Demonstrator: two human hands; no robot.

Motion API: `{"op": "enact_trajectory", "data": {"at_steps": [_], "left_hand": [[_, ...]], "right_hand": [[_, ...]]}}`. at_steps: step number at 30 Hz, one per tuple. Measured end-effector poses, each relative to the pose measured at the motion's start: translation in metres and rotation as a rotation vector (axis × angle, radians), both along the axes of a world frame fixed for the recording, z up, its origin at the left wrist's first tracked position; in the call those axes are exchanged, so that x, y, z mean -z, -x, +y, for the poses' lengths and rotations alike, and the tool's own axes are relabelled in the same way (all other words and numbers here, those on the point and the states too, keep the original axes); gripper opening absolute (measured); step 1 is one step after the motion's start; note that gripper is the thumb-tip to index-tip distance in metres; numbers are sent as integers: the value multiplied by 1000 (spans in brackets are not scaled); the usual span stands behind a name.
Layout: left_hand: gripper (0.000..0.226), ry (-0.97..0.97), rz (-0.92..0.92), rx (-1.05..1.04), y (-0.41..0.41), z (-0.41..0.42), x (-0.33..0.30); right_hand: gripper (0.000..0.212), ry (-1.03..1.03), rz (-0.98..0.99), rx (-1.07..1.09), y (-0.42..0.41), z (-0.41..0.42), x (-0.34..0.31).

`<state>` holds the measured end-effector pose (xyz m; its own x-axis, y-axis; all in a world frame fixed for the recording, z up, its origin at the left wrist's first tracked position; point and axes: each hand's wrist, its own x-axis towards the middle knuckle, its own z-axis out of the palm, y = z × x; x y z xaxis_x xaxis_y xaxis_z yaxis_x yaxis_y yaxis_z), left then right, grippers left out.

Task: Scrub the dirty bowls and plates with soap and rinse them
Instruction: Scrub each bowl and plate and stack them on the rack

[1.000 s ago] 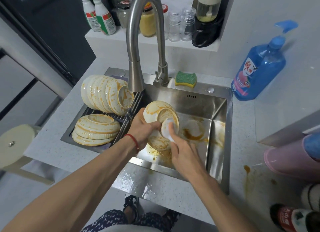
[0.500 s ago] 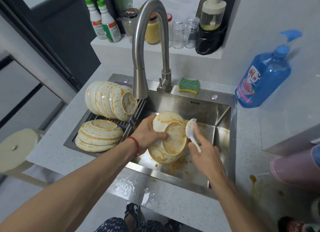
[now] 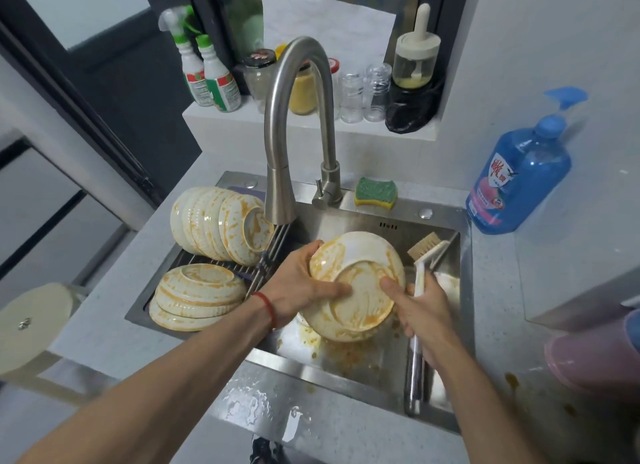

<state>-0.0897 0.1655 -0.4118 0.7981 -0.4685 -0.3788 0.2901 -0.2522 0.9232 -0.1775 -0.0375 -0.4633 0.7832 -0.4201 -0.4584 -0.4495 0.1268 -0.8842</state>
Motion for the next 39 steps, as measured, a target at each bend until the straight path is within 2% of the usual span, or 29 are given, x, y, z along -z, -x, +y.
{"op": "enact_trajectory", "data": {"at_steps": [2,3,6,10,12,13,16,18,20,23,26,29,33,36,39], "left_hand": [[49,-44,-62,-77,2,-3,13],[47,-79,-107,-97,1,-3,17],[40,-242,-254,-78,-4,-4,21],[43,-460,-398,-4,-2,-11,16],[54,-488,-408,12,-1,-13,14],[56,-488,-404,14,0,-13,13],[45,-488,-420,1,2,-16,9],[52,-487,-404,-9,6,-18,7],[54,-480,-372,-28,11,-21,9],[40,-494,-368,-71,18,-24,10],[41,-499,-398,-86,16,-21,12],[42,-518,-410,-34,15,-20,8],[36,-540,-467,-53,15,-24,6],[37,-560,-497,-29,15,-27,4],[35,-559,-498,-39,16,-28,5]], "right_hand": [[81,85,17,-73,0,1,0],[80,171,53,-127,-1,-2,0],[53,383,148,-271,0,-10,-11],[52,495,-11,-506,9,24,-44],[53,610,-41,-573,5,33,-49],[53,665,-15,-537,0,30,-49],[55,697,20,-449,-1,30,-58],[57,731,14,-577,13,46,-68],[59,828,86,-587,11,44,-71],[58,832,171,-503,5,32,-67],[57,820,172,-605,21,44,-62],[59,791,218,-504,16,34,-59],[61,847,154,-601,27,52,-70],[60,825,234,-466,16,32,-59],[61,814,188,-510,24,41,-67]]}}
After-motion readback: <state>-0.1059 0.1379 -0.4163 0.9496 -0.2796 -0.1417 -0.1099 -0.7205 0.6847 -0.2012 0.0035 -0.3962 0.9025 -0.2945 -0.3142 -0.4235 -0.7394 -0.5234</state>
